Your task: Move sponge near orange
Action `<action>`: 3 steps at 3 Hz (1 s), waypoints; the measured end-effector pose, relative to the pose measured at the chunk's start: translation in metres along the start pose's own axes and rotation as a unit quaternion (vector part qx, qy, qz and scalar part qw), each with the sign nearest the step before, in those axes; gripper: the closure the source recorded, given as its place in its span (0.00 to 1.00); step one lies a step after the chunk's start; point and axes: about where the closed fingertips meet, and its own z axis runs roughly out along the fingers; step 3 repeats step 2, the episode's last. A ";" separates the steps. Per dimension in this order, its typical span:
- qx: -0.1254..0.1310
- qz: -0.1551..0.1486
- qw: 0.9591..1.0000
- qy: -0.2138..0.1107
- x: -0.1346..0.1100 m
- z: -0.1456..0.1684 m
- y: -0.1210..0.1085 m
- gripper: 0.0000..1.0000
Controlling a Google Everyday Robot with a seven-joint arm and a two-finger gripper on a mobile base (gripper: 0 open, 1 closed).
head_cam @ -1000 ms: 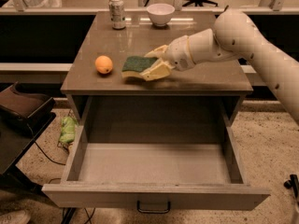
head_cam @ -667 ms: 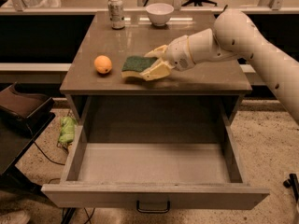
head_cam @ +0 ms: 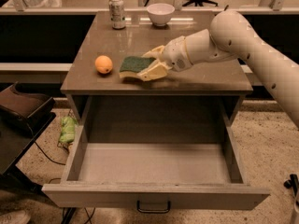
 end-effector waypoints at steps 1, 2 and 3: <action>-0.002 0.000 1.000 0.000 0.000 0.002 0.001 0.05; -0.004 0.000 1.000 -0.001 -0.001 0.004 0.002 0.00; -0.004 0.000 1.000 -0.001 -0.001 0.004 0.002 0.00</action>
Offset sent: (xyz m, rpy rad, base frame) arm -0.0003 0.0021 -0.0008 0.0003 0.0015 0.0036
